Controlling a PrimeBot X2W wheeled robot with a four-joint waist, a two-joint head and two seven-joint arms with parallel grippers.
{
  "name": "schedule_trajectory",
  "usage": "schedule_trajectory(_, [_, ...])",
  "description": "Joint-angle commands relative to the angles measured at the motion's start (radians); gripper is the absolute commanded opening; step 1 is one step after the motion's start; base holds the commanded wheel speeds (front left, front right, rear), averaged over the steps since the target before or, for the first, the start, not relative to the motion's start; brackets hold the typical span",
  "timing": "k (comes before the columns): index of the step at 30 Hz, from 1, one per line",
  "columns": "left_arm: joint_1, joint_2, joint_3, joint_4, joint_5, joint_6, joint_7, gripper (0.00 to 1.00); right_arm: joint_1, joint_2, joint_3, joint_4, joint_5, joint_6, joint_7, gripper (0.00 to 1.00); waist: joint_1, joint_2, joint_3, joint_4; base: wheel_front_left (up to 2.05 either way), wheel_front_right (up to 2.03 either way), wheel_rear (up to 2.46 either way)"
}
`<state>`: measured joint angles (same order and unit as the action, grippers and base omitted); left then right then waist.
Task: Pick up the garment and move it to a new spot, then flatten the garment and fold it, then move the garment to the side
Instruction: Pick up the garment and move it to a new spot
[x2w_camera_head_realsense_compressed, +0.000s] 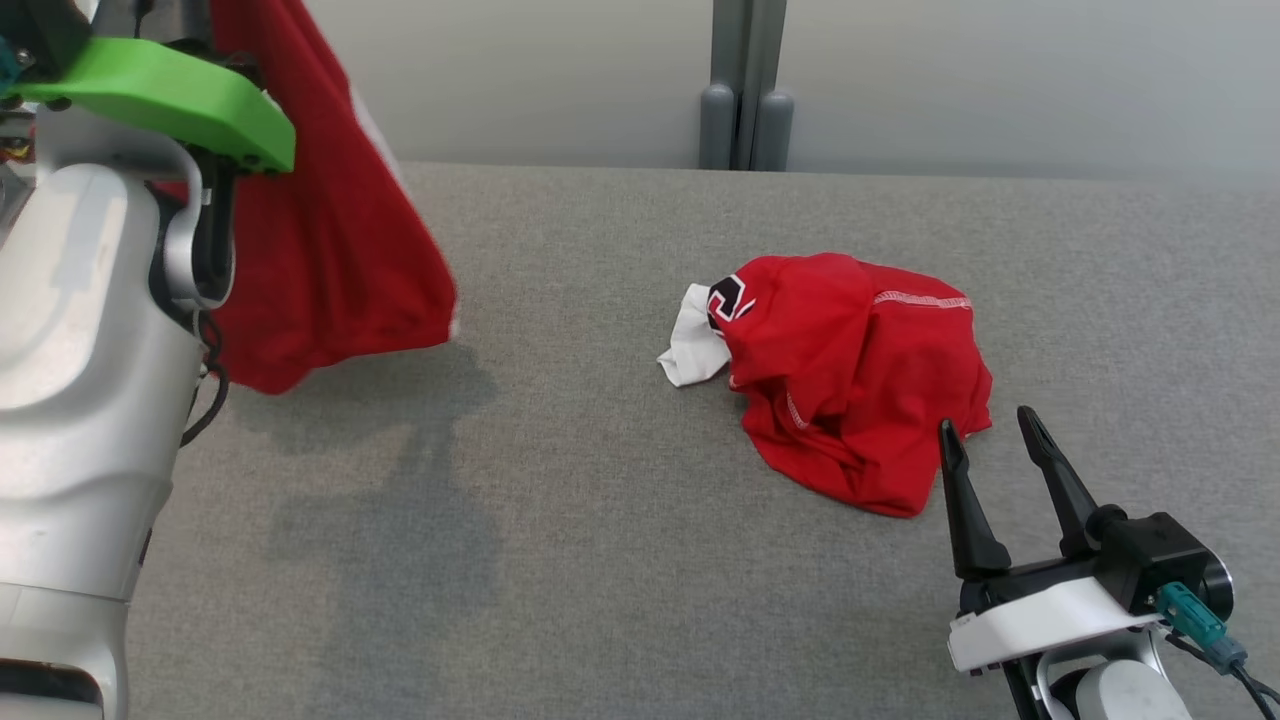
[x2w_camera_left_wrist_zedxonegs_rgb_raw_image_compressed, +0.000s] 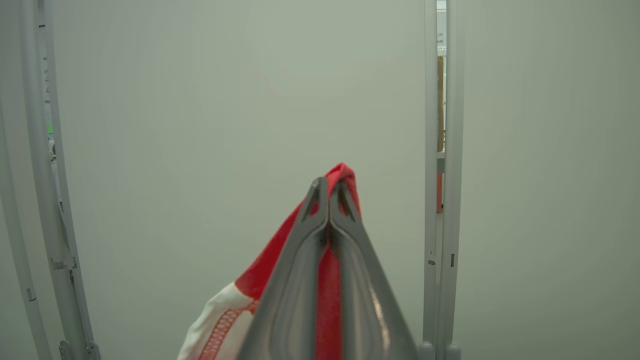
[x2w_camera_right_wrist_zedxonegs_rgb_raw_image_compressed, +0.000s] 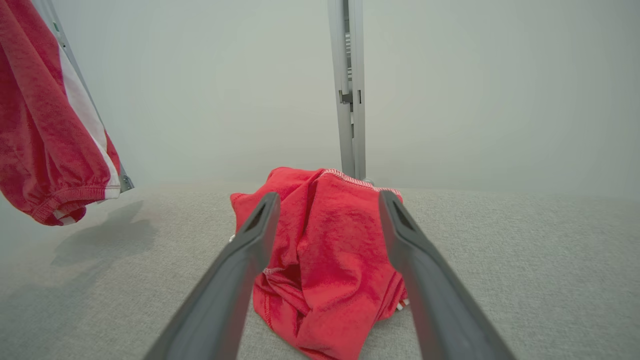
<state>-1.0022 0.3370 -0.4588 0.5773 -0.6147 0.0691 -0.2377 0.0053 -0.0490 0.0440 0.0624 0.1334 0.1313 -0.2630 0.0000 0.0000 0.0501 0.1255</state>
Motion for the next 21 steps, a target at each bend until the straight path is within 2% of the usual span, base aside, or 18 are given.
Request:
schedule_trajectory(1, [-0.019,0.01,0.0,0.023,0.002,-0.01,0.001,0.0,-0.015,-0.002,0.0,-0.003,-0.007,-0.001,-0.003,1.0,0.0,0.0,0.041,0.025,0.0,0.0,0.0])
schedule_trajectory(6, [-0.021,0.036,0.002,0.104,0.012,-0.021,-0.01,0.0,-0.034,-0.017,0.0,-0.002,-0.017,-0.001,-0.004,1.0,0.0,0.0,0.085,0.042,0.0,0.0,0.0])
schedule_trajectory(12, [0.034,0.051,0.001,0.233,0.034,0.001,-0.02,0.0,-0.055,-0.04,0.007,-0.006,-0.022,-0.001,-0.004,1.0,0.0,0.0,0.131,0.053,0.0,0.0,0.0])
schedule_trajectory(21, [0.101,0.013,-0.033,0.44,0.043,-0.004,-0.023,0.0,-0.082,-0.083,-0.001,-0.02,-0.028,-0.001,0.002,1.0,0.0,0.0,0.191,0.061,0.0,0.0,0.0])
